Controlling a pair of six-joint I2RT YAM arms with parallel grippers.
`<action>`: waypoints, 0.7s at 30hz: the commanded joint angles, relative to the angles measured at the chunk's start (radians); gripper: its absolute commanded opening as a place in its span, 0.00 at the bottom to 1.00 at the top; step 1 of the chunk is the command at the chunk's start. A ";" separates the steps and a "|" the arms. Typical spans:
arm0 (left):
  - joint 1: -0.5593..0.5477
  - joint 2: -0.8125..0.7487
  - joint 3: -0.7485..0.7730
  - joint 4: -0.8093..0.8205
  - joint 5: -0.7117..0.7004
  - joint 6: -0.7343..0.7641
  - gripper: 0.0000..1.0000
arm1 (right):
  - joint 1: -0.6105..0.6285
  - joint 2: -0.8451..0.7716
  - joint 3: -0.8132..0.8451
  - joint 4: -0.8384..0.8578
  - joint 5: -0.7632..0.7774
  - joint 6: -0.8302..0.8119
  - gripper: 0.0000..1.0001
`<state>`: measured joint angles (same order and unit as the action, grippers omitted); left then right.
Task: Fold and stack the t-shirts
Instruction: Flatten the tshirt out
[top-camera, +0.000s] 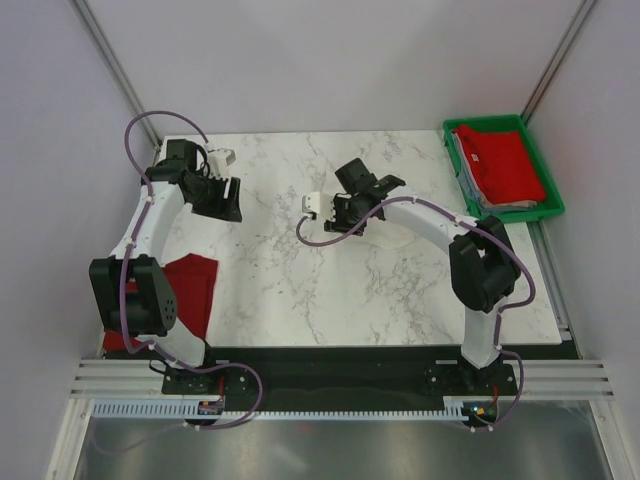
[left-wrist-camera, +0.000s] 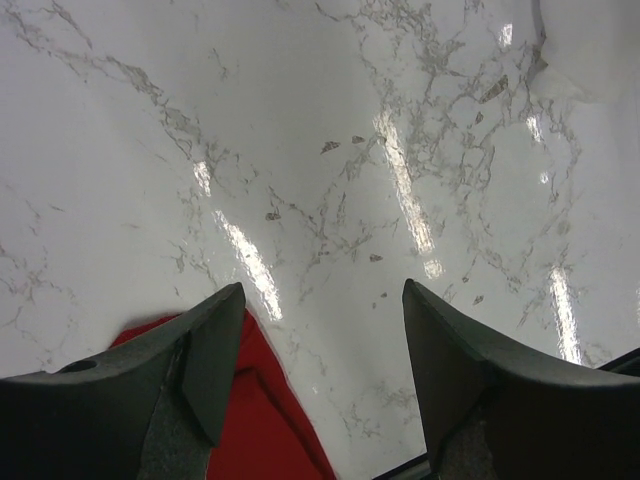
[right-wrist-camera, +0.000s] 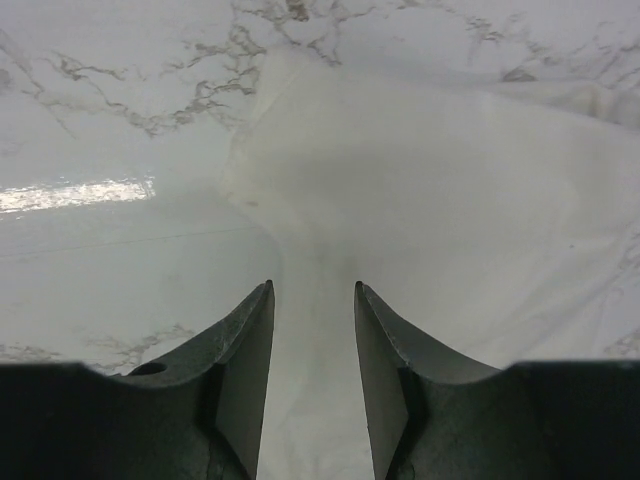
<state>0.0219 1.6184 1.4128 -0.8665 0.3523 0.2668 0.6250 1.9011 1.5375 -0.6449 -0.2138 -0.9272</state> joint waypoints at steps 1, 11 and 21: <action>-0.004 -0.043 -0.023 0.018 0.040 -0.011 0.72 | 0.005 0.039 0.087 -0.062 -0.079 0.011 0.46; -0.002 -0.018 -0.040 0.023 0.020 -0.023 0.71 | 0.054 0.165 0.150 -0.104 -0.110 -0.007 0.47; -0.002 -0.003 -0.046 0.023 0.005 -0.023 0.71 | 0.058 0.242 0.147 -0.088 -0.091 -0.005 0.47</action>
<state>0.0219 1.6112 1.3674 -0.8608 0.3500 0.2638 0.6842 2.1307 1.6577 -0.7357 -0.2901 -0.9279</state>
